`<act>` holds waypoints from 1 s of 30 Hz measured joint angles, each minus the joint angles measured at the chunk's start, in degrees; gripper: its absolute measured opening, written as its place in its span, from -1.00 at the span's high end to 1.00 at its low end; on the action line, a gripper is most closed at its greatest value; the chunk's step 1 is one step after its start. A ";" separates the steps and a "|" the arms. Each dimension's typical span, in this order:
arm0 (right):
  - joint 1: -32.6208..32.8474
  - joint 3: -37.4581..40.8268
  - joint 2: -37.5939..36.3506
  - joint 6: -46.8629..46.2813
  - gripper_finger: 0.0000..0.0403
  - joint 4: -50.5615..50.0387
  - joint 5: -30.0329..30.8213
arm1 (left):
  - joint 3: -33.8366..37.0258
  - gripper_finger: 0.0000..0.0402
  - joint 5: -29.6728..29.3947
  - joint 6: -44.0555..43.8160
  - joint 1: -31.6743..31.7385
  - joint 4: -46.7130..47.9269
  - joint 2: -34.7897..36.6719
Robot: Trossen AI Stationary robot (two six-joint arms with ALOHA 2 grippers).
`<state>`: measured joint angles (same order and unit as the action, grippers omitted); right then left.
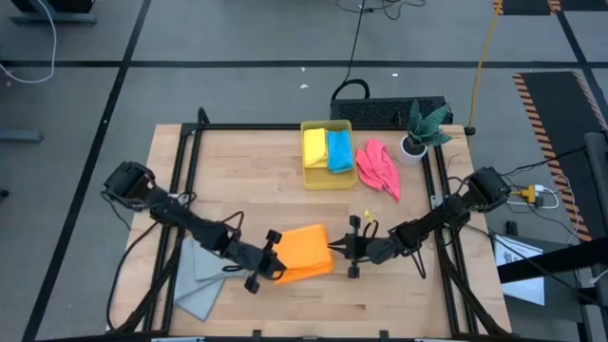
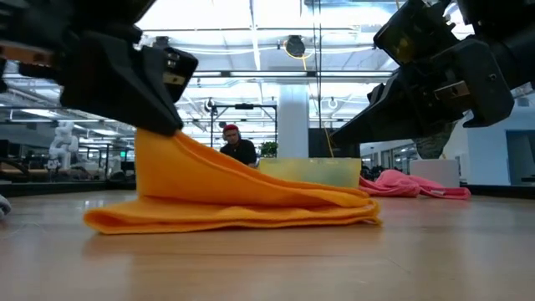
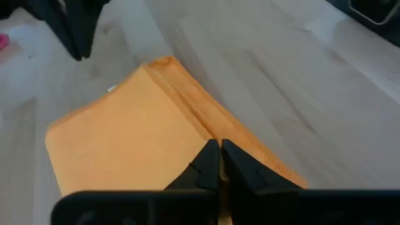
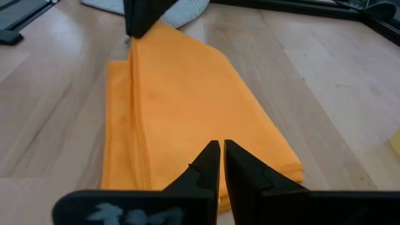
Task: Fold microfiber towels
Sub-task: Fold the orange microfiber towel
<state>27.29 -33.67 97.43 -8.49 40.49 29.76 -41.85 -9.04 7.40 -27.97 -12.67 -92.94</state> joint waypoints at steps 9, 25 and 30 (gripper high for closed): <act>0.00 0.00 0.00 -0.22 0.93 0.00 0.00 | -0.06 0.97 -0.02 -2.16 -2.56 -1.76 -1.79; -0.02 -0.02 0.00 -0.66 0.93 0.00 0.00 | 0.00 0.92 2.62 -4.80 -7.02 -10.03 -4.10; -0.51 -0.02 0.24 -4.22 0.93 1.33 -4.95 | 0.02 0.97 2.97 -4.94 -7.27 -14.22 -8.62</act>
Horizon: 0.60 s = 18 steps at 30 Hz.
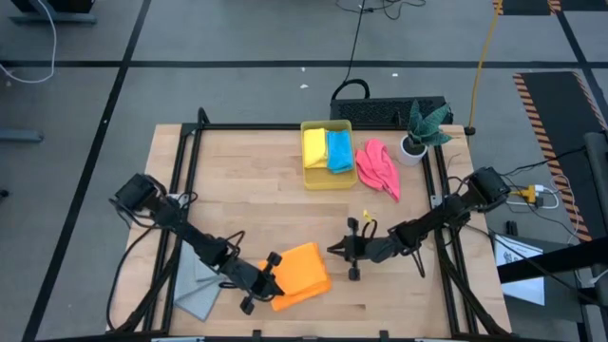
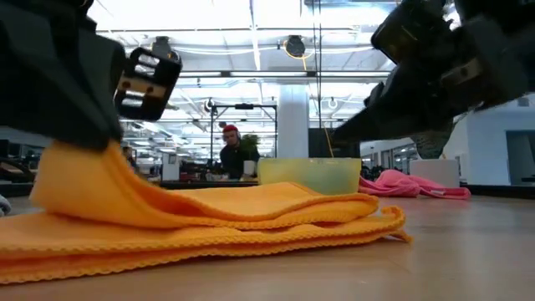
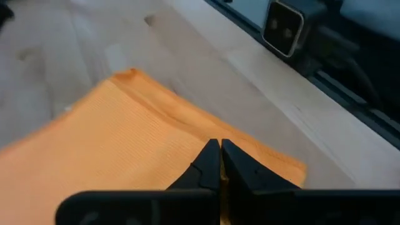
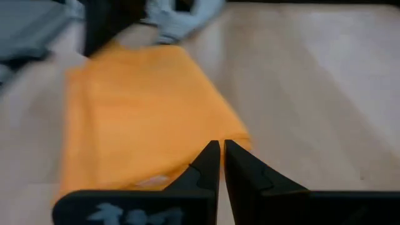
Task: Fold microfiber towels
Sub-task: Fold the orange microfiber towel
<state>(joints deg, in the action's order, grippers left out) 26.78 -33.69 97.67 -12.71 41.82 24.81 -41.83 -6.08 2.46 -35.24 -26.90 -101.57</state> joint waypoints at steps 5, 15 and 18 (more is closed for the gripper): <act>-1.44 -1.95 5.52 1.68 0.93 9.58 -7.44 | 0.00 0.89 3.56 -2.36 0.23 -0.17 -1.08; -3.78 -13.25 17.62 5.32 0.93 12.77 -10.22 | -0.02 0.97 4.73 -5.37 0.14 -2.99 -1.08; -4.12 -13.88 17.77 5.33 0.93 12.64 -10.13 | -0.04 0.84 4.81 -9.36 0.07 -5.38 -1.08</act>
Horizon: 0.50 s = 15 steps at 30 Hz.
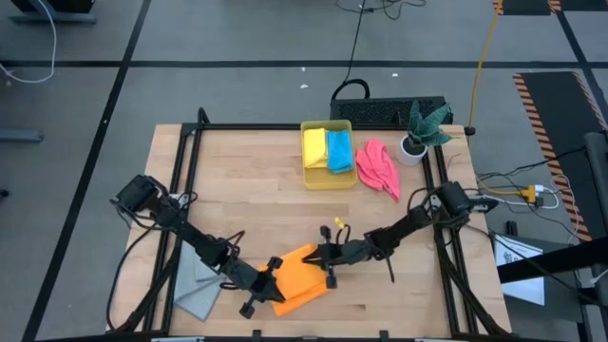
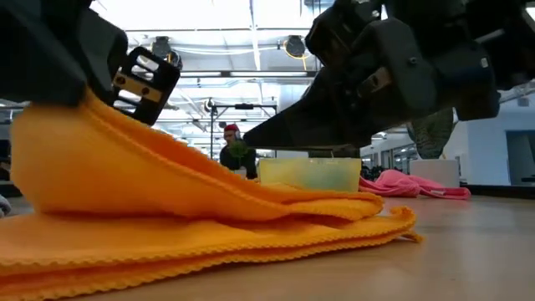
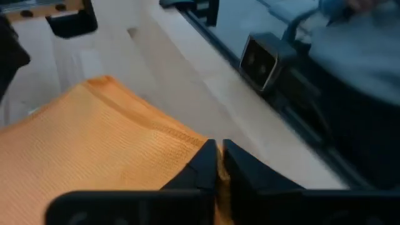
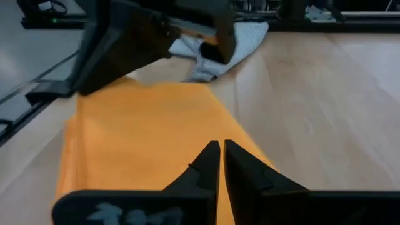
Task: Fold microfiber towels
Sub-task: Fold the orange microfiber towel
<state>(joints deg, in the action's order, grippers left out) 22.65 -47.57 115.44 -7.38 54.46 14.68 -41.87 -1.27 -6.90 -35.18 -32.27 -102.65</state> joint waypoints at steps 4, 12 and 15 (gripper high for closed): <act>-0.33 0.00 0.00 -1.17 0.93 -0.24 0.05 | 0.00 0.53 1.89 -3.11 0.22 0.82 0.04; -0.57 0.02 0.00 0.34 0.93 -3.81 -6.65 | -1.17 -0.07 2.63 -6.57 0.62 5.10 4.80; -0.30 0.07 0.02 0.56 0.93 -3.71 -7.51 | -2.38 -0.12 -3.66 -7.84 -0.33 16.79 7.08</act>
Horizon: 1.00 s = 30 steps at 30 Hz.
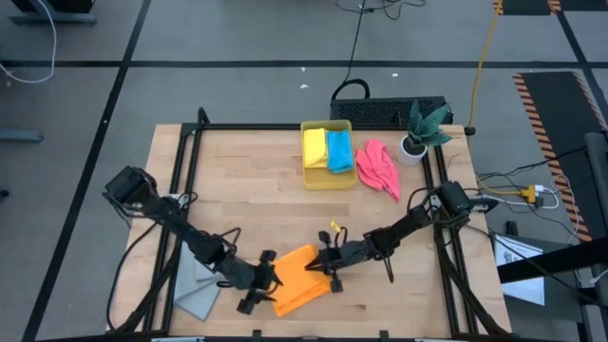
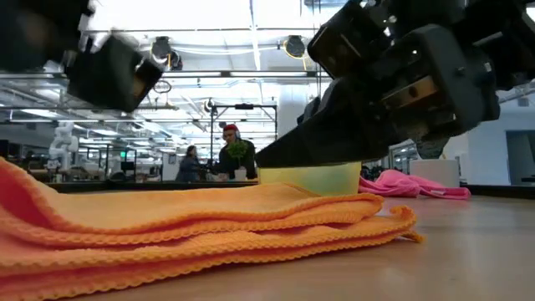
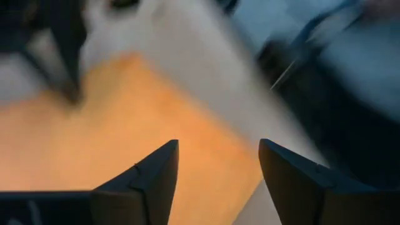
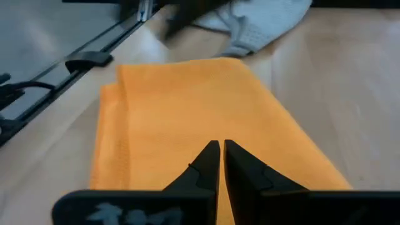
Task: Fold microfiber towels
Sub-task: Fold the orange microfiber towel
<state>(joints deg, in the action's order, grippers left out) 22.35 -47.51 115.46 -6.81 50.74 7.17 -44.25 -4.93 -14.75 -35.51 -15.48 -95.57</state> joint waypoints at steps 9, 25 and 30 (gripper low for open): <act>-2.56 -0.30 -0.45 -1.54 0.94 -11.86 4.42 | 0.14 0.11 -15.56 -16.31 0.66 22.92 -0.78; -0.15 0.34 -17.96 10.23 0.92 -28.08 2.09 | 0.03 0.42 -28.53 -2.44 -1.32 3.40 -0.75; 6.02 -2.45 -8.77 14.94 0.77 -20.87 1.91 | 0.05 0.43 -37.24 -6.78 0.41 8.37 -0.75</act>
<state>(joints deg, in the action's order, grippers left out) 28.37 -49.95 106.69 8.13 29.87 9.08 -44.21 -42.17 -21.53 -35.10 -7.11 -96.31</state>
